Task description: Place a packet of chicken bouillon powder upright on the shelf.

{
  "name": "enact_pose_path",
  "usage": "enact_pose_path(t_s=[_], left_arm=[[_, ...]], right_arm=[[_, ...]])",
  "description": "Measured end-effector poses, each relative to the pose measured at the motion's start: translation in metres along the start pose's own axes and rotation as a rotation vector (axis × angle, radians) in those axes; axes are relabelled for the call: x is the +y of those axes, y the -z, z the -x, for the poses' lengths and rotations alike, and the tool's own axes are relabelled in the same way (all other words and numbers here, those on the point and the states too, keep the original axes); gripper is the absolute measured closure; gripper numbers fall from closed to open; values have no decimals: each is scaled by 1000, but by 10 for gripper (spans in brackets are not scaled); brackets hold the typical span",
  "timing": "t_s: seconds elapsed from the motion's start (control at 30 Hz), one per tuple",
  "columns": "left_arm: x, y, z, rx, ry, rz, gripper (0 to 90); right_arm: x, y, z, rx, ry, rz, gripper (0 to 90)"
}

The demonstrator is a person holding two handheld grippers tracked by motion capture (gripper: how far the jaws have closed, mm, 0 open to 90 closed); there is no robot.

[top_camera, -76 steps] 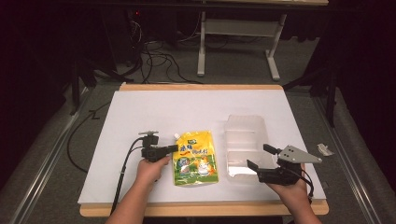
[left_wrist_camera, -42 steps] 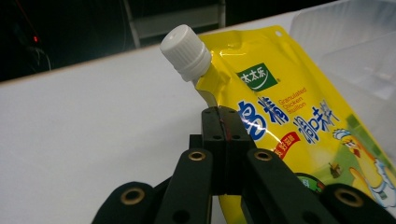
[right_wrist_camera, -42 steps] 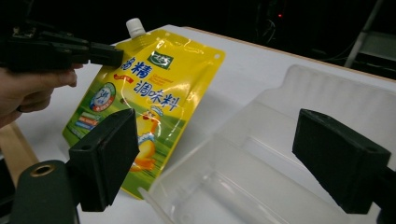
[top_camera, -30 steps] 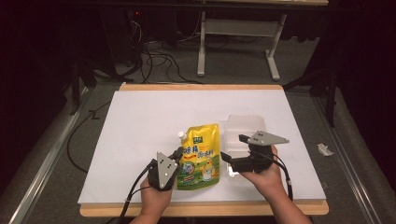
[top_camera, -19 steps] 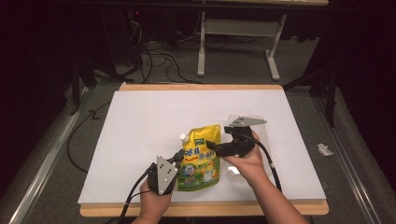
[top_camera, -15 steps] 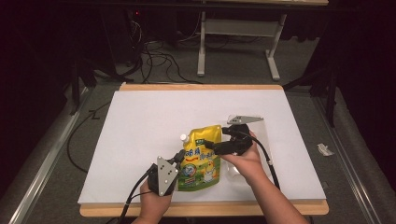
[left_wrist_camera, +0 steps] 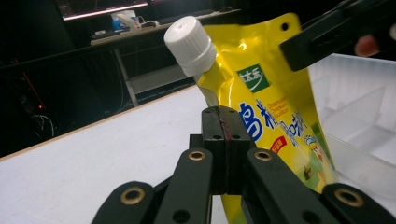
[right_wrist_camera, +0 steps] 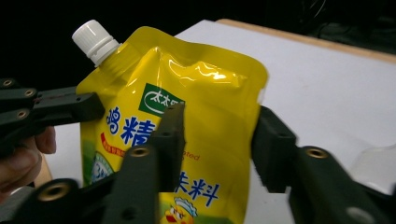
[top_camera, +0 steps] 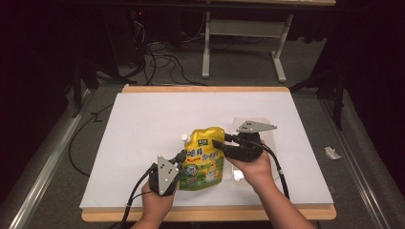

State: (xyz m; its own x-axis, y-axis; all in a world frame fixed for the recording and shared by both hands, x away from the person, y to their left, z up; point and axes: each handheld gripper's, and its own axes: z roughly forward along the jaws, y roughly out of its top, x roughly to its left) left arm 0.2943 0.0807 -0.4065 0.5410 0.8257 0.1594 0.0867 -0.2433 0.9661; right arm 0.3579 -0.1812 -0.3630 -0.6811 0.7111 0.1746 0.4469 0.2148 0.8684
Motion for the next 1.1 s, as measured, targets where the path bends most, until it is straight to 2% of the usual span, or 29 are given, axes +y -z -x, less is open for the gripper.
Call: enact_pose_path(t_s=[0.17, 0.23, 0.37, 0.43, 0.5, 0.57, 0.67, 0.73, 0.87, 1.0, 1.1], left_arm=[[3, -6, -16, 7, -6, -7, 900], [4, -8, -23, -2, 4, -15, 900], [3, -8, -30, -9, -28, -31, 900], [-1, -6, -33, -11, -18, -39, 900], [-7, -5, -34, -20, 14, -53, 900], [-13, -5, -35, -38, 34, -76, 900], [-14, -2, -36, -59, 52, -68, 900], [-14, -1, -35, -67, 58, -64, 896], [-13, -1, -35, -74, 91, -64, 852], [-14, -2, -38, -71, 113, -86, 781], [-18, -4, -41, -75, 122, -131, 707]], right_arm=[[0, 12, -1, 7, 26, 54, 898], [1, 17, -4, 24, 34, 83, 900], [2, 23, -21, 29, 101, 130, 900], [1, 25, -31, 38, 141, 153, 900], [-4, 23, -39, 45, 167, 153, 900], [-11, 21, -45, 55, 169, 148, 900], [-20, 20, -46, 85, 152, 164, 876], [-24, 17, -45, 90, 136, 149, 798], [-31, 2, -43, 109, 108, 87, 712], [-34, -9, -44, 111, 99, 49, 703], [-37, -16, -46, 84, 103, 18, 714]])
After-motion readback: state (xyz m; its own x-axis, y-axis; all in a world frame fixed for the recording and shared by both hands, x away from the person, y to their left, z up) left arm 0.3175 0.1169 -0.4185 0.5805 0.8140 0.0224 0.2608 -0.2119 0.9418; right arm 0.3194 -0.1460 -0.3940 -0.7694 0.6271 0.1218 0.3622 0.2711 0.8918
